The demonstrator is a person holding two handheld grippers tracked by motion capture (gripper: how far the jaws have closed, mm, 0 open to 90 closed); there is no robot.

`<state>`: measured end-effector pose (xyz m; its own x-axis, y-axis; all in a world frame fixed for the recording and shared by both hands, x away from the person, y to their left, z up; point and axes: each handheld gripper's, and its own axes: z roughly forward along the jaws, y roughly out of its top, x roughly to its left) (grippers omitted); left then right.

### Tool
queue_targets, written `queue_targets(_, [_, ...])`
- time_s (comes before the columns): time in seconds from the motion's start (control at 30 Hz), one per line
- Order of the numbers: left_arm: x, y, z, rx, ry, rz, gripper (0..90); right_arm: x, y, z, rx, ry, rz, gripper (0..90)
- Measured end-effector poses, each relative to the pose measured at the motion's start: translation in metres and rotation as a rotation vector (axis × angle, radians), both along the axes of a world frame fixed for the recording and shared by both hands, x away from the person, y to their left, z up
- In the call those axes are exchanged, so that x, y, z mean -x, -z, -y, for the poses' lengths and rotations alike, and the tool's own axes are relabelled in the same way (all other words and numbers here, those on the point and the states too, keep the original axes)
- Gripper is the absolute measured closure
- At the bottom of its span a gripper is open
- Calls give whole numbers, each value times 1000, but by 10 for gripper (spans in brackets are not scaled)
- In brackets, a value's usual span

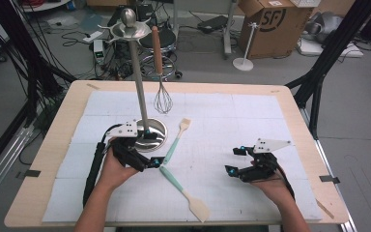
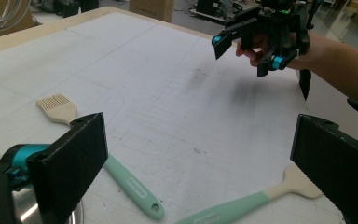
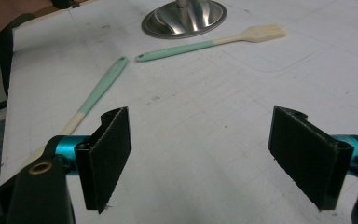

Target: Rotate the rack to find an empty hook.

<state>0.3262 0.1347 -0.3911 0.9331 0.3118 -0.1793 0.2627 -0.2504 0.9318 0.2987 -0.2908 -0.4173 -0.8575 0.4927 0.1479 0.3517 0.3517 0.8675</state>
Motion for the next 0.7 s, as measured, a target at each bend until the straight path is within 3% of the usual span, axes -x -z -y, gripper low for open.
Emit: queue_targets(0.7, [0,0,0,-7,3,-2,45,0,1,0,5,-1,-3,207])
